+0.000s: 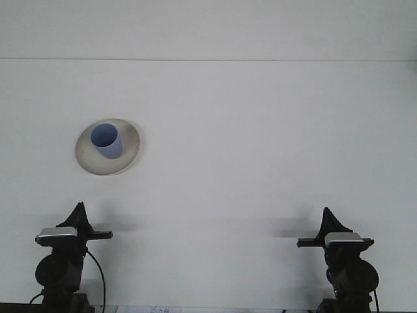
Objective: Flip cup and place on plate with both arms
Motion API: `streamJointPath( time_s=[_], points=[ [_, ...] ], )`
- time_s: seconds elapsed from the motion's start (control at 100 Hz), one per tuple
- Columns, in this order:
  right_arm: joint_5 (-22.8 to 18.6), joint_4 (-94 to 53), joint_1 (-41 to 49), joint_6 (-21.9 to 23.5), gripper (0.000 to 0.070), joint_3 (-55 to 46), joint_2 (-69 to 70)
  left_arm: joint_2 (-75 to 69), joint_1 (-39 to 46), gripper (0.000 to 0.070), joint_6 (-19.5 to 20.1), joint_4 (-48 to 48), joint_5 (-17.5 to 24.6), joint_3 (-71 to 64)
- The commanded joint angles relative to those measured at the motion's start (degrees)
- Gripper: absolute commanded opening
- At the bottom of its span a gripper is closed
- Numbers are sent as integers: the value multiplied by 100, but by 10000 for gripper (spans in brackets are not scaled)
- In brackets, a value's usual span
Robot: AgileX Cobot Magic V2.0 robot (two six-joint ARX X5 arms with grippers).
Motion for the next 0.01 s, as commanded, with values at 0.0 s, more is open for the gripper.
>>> streamJointPath(
  time_s=[0.0],
  points=[
    [0,85,2,61,6,-9,2,-7,4,15,-4,66,-7,-111]
  ],
)
